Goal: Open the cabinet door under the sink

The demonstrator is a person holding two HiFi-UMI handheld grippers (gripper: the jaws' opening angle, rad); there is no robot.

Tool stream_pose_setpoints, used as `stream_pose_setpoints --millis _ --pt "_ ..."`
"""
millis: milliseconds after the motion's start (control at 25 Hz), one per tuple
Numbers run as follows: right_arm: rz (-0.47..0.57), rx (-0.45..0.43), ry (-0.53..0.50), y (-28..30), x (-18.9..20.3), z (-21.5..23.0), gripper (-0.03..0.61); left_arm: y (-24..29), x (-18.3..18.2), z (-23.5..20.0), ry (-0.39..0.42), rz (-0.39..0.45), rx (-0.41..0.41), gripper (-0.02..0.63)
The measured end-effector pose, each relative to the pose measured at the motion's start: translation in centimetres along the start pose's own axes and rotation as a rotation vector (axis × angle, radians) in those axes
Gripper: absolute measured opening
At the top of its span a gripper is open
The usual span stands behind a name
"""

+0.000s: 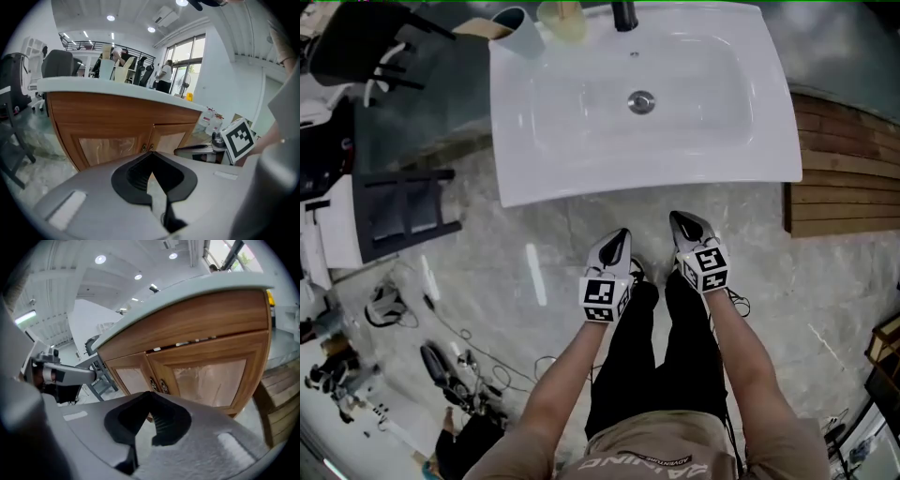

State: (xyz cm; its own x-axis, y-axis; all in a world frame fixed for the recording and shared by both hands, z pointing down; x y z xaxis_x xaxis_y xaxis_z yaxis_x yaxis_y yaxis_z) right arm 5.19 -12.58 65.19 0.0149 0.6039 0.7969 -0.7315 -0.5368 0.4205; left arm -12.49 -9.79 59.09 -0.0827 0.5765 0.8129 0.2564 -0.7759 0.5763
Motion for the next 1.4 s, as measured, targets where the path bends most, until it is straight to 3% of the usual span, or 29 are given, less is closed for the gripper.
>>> stream_pose_setpoints --millis 280,440,640,760,840,1000,1120,1400 --pt "0.09 0.071 0.147 4.8 3.5 2.8 0.003 2.5 3.4 -0.4 0.036 -0.03 0.05 0.02" --pt "0.151 0.046 0.235 6.7 4.0 4.3 0.003 3.9 4.7 -0.4 0.046 -0.033 0.078 0.02" --pt "0.315 0.002 0.465 7.5 4.5 5.3 0.1 3.9 5.7 -0.9 0.036 -0.041 0.098 0.02" --pt "0.47 -0.026 0.683 7.4 5.0 5.9 0.151 3.7 6.1 -1.3 0.022 -0.045 0.104 0.02" --pt "0.561 -0.057 0.829 7.7 5.7 6.4 0.152 3.7 6.4 -1.5 0.018 -0.049 0.106 0.02" --pt "0.698 -0.134 0.981 8.8 6.6 6.9 0.138 3.9 7.0 -1.8 0.015 -0.058 0.112 0.02" --pt "0.797 -0.184 1.058 9.5 6.5 7.2 0.135 4.1 7.2 -2.3 0.009 -0.06 0.112 0.02" --pt "0.89 -0.242 1.124 10.8 6.6 6.9 0.092 4.8 7.3 -3.2 0.006 -0.071 0.11 0.02"
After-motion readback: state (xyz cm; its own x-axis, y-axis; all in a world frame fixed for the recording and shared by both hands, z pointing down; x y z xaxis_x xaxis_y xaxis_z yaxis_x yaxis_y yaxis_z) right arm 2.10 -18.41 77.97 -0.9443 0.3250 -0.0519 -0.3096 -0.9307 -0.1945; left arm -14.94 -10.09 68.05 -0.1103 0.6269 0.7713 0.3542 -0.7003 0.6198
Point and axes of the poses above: the fingertips, and each gripper's own axes: y forward along the fingers, z to its right, x out of its underside, the point moved 7 cm from there along -y, backward along the fingers, and after that the axes turned 13 degrees about -x, right-handed, at the moved point
